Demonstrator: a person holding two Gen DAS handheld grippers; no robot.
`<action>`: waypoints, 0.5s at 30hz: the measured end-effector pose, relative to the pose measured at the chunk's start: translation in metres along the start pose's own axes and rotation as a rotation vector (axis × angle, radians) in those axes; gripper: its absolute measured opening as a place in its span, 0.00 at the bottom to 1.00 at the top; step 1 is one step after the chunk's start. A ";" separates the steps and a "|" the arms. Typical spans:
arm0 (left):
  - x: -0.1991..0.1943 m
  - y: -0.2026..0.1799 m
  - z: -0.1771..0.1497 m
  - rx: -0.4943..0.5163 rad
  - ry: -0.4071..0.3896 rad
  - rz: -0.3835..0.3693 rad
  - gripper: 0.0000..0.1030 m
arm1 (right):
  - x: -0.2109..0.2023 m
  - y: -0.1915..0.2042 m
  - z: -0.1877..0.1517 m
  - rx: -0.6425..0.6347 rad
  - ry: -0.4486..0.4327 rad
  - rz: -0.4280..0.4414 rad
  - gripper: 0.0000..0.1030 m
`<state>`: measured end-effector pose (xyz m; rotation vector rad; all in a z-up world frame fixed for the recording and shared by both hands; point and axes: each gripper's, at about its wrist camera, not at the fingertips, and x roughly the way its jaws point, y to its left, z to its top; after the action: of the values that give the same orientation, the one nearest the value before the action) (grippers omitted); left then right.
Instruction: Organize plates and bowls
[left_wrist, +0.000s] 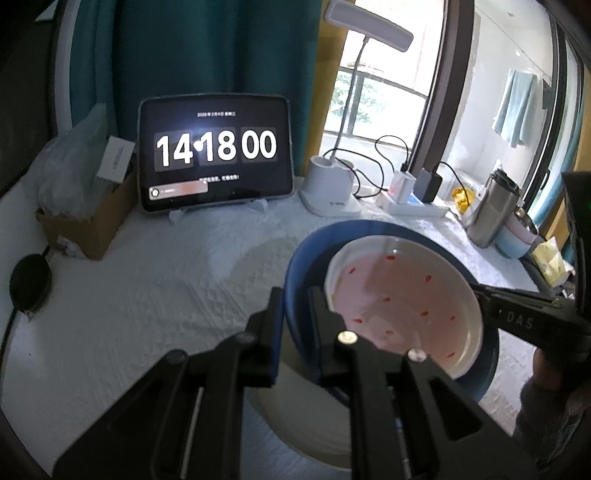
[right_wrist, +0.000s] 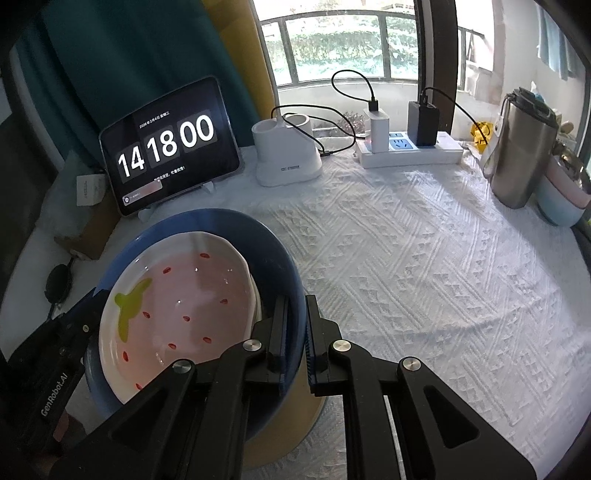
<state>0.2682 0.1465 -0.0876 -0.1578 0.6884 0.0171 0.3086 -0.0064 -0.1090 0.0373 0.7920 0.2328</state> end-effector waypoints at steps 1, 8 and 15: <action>0.000 -0.001 0.000 0.006 0.000 0.008 0.14 | 0.000 0.000 0.000 0.000 -0.001 -0.002 0.10; -0.004 -0.009 -0.002 0.055 -0.012 0.047 0.17 | -0.001 -0.001 -0.001 0.005 -0.004 -0.021 0.11; -0.008 -0.010 -0.003 0.053 -0.008 0.072 0.24 | -0.005 -0.002 -0.004 0.002 -0.011 -0.055 0.21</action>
<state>0.2607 0.1369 -0.0839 -0.0822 0.6862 0.0688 0.3024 -0.0097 -0.1083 0.0186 0.7814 0.1798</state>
